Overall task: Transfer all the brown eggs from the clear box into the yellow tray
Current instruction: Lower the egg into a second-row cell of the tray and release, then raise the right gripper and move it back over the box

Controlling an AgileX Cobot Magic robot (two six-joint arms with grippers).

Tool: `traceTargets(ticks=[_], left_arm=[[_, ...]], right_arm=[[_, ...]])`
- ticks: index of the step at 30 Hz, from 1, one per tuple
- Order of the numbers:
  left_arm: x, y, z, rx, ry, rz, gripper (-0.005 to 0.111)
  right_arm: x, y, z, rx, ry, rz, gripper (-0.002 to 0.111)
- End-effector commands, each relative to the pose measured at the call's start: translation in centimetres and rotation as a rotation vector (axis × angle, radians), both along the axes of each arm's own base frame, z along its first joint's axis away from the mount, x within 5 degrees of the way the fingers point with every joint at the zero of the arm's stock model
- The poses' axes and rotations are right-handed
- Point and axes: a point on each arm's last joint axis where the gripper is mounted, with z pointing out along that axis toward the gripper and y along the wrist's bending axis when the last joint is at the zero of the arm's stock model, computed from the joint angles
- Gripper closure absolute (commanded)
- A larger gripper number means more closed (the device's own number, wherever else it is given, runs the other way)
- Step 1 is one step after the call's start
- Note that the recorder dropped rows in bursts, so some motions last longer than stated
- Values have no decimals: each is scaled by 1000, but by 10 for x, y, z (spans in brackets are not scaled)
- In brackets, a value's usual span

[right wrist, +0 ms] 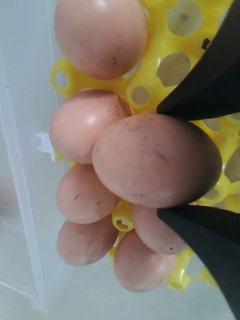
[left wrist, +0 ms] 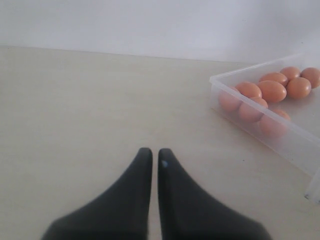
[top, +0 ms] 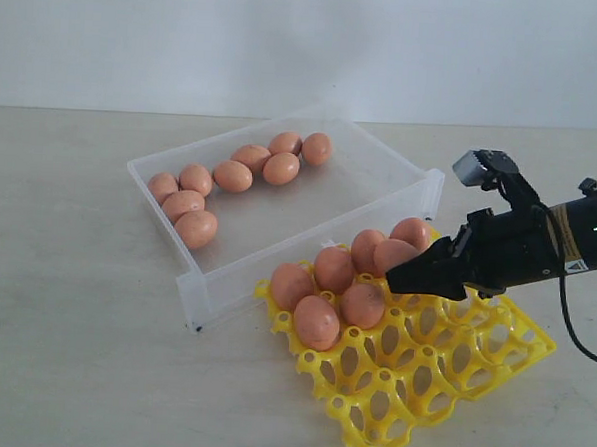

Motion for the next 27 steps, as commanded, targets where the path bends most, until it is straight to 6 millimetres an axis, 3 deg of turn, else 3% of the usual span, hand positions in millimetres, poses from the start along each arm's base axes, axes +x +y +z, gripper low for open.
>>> traceTargets(ticks=[1,7,20,27], left_arm=[[0,0,0,-4,-5,3,103],[0,0,0,-4,-5,3,103],[0,0,0,-4,-5,3,103],[0,0,0,-4,-5,3,103]], right_arm=[[-2,7,0,-1,-6,25,68],[-2,22,-2,-41,-13,54,52],[-1,21,0,-77,-31,37,52],[0,18,24,-125,-125,1,52]])
